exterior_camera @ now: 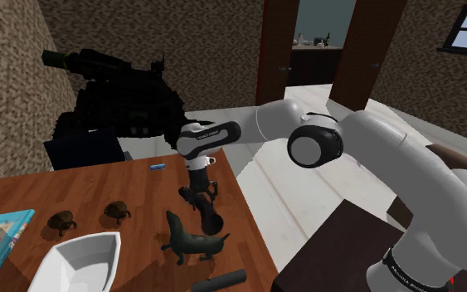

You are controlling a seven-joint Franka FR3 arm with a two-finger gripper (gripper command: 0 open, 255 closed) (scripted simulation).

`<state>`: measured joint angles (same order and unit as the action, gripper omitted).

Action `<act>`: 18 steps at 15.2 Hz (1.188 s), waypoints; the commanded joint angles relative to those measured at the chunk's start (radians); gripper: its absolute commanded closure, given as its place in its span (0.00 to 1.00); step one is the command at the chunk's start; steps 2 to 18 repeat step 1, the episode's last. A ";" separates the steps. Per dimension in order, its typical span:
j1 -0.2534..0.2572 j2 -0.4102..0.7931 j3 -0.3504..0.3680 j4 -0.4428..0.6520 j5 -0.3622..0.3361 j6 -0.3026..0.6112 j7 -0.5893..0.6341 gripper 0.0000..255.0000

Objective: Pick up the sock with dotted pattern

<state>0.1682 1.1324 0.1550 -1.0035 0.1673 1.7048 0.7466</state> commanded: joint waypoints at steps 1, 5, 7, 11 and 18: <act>0.000 -0.004 0.000 0.001 0.000 -0.005 0.001 1.00; 0.000 -0.004 0.000 0.001 0.000 -0.005 0.001 1.00; 0.000 -0.004 0.000 0.001 0.000 -0.005 0.001 1.00; 0.000 -0.004 0.000 0.001 0.000 -0.005 0.001 1.00; 0.000 -0.004 0.000 0.001 0.000 -0.005 0.001 1.00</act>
